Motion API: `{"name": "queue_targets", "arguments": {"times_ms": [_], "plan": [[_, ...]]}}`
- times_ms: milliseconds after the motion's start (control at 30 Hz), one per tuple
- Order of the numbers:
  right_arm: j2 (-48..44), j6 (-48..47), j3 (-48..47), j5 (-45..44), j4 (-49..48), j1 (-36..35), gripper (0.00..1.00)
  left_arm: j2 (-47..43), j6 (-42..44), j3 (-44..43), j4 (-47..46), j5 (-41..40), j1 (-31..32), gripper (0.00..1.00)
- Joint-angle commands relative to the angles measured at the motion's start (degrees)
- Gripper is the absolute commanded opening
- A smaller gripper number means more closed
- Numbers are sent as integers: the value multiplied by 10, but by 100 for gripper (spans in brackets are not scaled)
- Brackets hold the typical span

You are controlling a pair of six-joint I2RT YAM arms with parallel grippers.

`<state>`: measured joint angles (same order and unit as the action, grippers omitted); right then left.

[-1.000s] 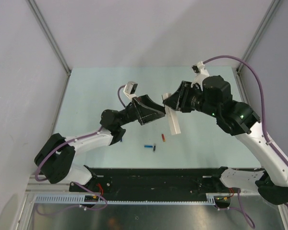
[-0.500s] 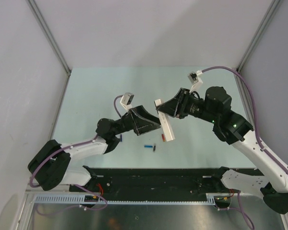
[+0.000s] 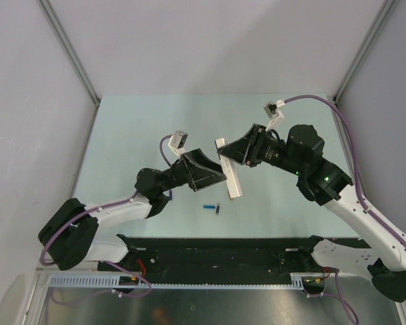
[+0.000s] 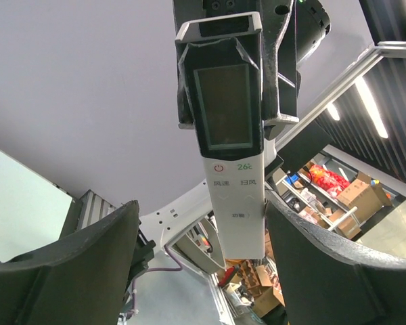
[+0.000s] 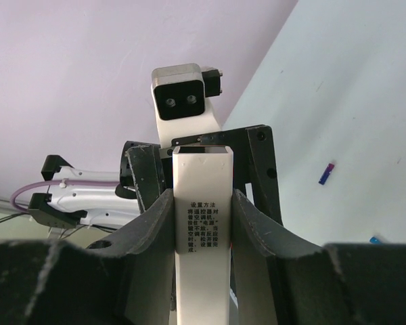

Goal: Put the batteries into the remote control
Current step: Adjust the remote control.

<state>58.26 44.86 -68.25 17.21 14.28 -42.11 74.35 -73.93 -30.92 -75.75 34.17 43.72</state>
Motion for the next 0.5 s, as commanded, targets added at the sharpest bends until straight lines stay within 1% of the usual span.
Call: {"name": "queue_targets", "arguments": {"times_ms": [0, 133, 467], "plan": [[-12, -8, 0, -23, -24, -7, 0, -19, 11, -5, -205, -10, 5, 80], [-10, -13, 0, -31, -21, -10, 0, -19, 8, -9, -205, -12, 6, 79], [-3, -33, 0, -68, -1, -29, 0, -11, 3, -23, -205, -3, 6, 68]]}}
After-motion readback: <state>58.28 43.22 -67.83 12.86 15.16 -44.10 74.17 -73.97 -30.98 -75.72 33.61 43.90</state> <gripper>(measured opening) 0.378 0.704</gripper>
